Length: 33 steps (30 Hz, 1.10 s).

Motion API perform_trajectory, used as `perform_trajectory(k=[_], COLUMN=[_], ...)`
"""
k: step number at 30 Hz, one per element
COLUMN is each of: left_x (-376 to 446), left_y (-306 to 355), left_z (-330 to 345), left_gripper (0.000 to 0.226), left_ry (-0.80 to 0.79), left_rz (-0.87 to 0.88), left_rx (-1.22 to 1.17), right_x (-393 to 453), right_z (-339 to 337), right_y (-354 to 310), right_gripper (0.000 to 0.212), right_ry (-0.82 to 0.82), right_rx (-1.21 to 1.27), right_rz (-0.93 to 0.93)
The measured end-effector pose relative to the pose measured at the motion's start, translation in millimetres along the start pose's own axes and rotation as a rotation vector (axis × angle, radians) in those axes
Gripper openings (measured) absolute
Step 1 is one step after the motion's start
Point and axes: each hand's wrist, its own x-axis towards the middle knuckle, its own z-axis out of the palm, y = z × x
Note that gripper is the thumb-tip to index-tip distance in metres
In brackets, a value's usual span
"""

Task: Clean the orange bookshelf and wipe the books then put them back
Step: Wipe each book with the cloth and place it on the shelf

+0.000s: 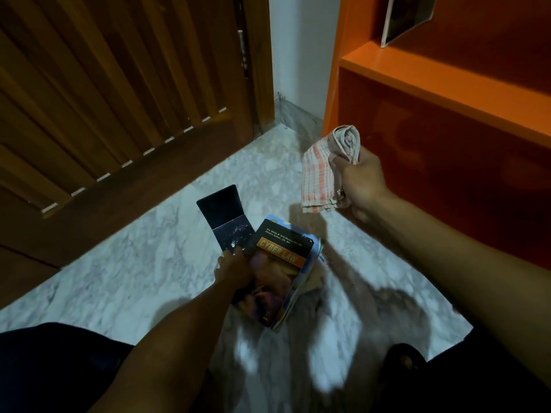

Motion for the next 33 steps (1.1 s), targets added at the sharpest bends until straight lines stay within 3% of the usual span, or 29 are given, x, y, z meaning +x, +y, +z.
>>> perform_trajectory(k=[5,12,14,17,21,24,29,33], left_x=[-12.9,-21.3,-17.0,-11.2,-22.9,-28.3,-35.1,-52.4], left_y=[7.9,21.8,22.9,23.3,25.9,27.9,37.6,61.7], left_z=[3.2,16.1,11.1,5.8,-8.4,-27.8,-75.0,-116.5], left_gripper=[0.06,0.104,0.105,0.09,0.046,0.015,0.002,0.012], left_ry=[0.036,0.034,0.009,-0.005,0.083,0.044,-0.023,0.024], left_rz=[0.005,-0.075,-0.102,-0.089,0.027,0.111,0.265,0.342], left_rx=[0.04,-0.036,-0.028,-0.133,-0.181,-0.238,-0.532,-0.858], right_x=[-0.1,-0.2,-0.4,-0.2,1.1,0.7,-1.0,0.2], right_z=[2.8,2.2,1.6,0.1,-4.8,-13.3,-29.6,-40.4], right_y=[4.4,8.1,7.8,7.3,3.5,1.2,-7.6,-12.0], right_gripper=[0.029,0.028,0.03,0.03,0.026,0.027,0.029,0.026], right_ry=[-0.01,-0.001,0.0,-0.006,-0.005,-0.019,-0.027,0.035], right_rx=[-0.005,-0.038,-0.056,-0.062,-0.029,0.019,0.045,-0.252], right_rz=[0.023,0.015,0.013,0.016,0.044,0.124,0.142,-0.152])
